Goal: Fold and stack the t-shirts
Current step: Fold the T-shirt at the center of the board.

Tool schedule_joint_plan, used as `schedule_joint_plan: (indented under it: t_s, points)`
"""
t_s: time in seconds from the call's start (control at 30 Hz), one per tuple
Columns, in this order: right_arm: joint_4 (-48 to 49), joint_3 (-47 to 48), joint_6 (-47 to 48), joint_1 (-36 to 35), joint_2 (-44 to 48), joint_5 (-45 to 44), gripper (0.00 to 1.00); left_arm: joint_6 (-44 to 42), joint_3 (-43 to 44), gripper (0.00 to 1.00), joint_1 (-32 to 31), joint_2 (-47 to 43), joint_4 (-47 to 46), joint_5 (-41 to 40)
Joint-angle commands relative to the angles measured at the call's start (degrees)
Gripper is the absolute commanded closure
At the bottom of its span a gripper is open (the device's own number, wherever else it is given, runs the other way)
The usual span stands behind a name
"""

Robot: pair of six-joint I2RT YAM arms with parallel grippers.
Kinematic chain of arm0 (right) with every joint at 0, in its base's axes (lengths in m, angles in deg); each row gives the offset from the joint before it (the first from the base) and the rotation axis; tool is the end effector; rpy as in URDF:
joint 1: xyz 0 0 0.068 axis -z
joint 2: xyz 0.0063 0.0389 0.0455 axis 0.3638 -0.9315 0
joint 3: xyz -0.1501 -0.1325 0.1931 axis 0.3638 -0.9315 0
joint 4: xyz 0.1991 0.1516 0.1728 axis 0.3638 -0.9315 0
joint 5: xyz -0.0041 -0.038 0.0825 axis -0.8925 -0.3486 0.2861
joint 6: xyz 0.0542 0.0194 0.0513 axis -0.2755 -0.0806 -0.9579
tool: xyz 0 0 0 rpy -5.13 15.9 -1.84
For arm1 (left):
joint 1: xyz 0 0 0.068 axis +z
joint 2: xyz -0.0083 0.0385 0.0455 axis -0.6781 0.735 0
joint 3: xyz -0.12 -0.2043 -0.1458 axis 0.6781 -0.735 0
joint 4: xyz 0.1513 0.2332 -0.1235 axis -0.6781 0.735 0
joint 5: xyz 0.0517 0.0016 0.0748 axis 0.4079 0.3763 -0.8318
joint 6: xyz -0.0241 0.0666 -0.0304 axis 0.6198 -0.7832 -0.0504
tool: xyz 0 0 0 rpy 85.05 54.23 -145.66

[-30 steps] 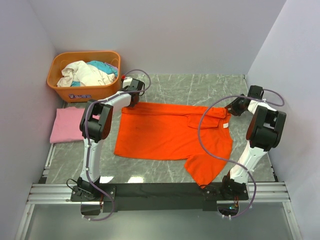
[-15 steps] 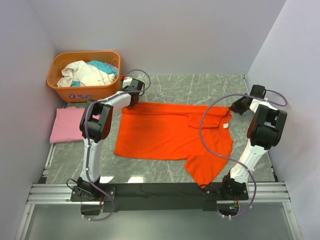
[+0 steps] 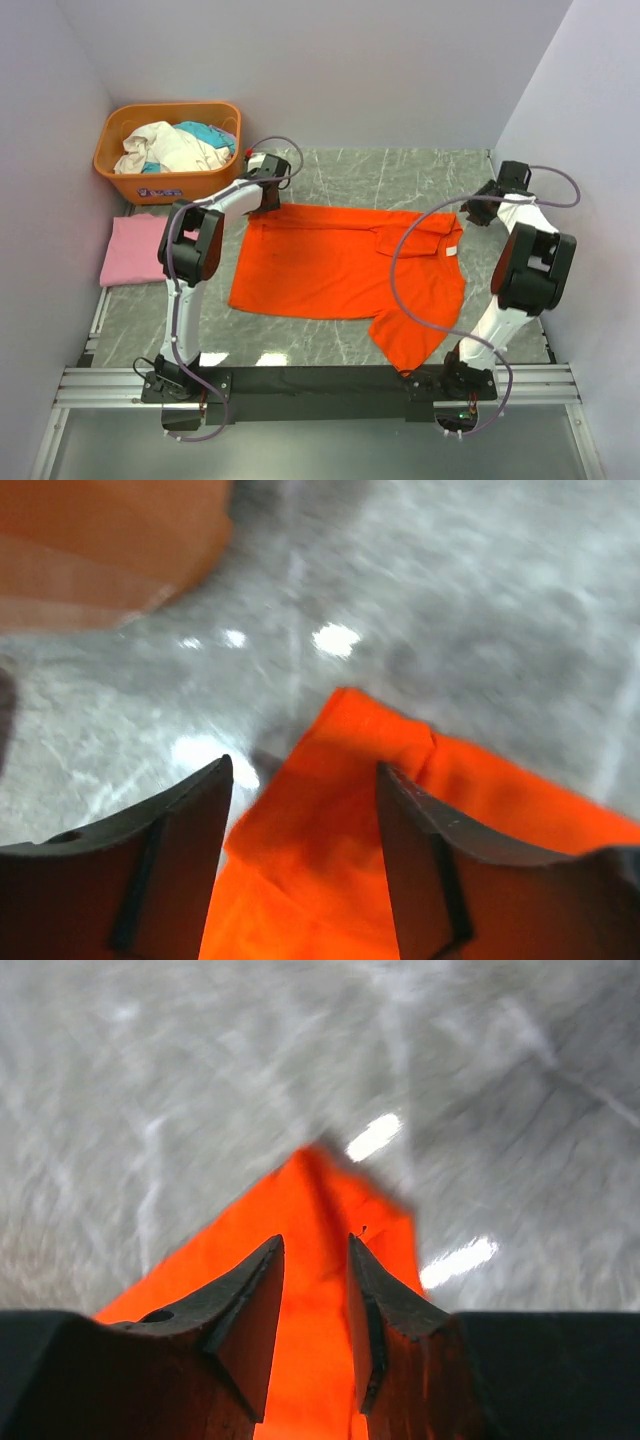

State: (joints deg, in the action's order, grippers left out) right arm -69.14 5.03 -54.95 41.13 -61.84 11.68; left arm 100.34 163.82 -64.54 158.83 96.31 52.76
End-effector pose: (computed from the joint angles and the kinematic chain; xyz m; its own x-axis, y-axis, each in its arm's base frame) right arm 0.4388 -0.1455 0.1536 -0.5036 0.7464 -0.4351 0.5986 0.6646 0.4472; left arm 0.5024 -0.1639 0.1223 -0.6980 -0.1915 -0.6900 -0.3602 0.9267 0.1072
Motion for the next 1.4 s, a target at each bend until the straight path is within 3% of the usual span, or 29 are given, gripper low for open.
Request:
schedule_joint_plan:
  t_s: [0.0, 0.03, 0.1, 0.23, 0.37, 0.53, 0.7, 0.83, 1.37]
  points:
    - [-1.1, -2.1, 5.9, -4.4, 10.3, -5.7, 0.61, 0.5, 4.2, 0.34, -2.6, -6.3, 2.5, 4.1]
    - [-1.2, -2.8, 7.5, -7.2, 11.3, -6.5, 0.61, 0.4, 4.8, 0.33, -2.8, -8.1, 3.7, 4.6]
    - [-1.5, -4.8, 12.2, -10.7, 13.6, -8.5, 0.62, 0.7, 8.3, 0.18, -3.5, -9.7, 6.8, 6.7]
    - [-2.6, -8.2, 18.9, -22.2, 16.1, -12.8, 0.62, 1.3, 8.8, 0.14, -4.3, -17.9, 10.5, 9.8]
    - [-3.0, -11.8, 24.7, -30.0, 17.0, -17.7, 0.62, -0.4, 3.4, 0.11, -4.3, -27.4, 10.4, 10.0]
    - [-3.8, -14.1, 28.8, -35.0, 15.8, -25.1, 0.60, -4.7, -9.9, 0.09, -4.1, -40.8, 5.5, 5.3]
    - [-4.0, -14.4, 33.8, -39.9, 14.4, -25.7, 0.54, -5.1, -24.6, 0.09, -2.9, -50.8, -1.1, 2.7]
    - [-5.9, -12.0, 33.9, -42.9, 10.2, -27.5, 0.54, -6.6, -30.6, 0.10, -1.7, -52.5, -3.8, 2.0]
    - [-7.4, -8.2, 37.1, -44.0, 3.1, -32.5, 0.57, -8.3, -30.2, 0.11, -1.3, -49.8, -2.5, -3.9]
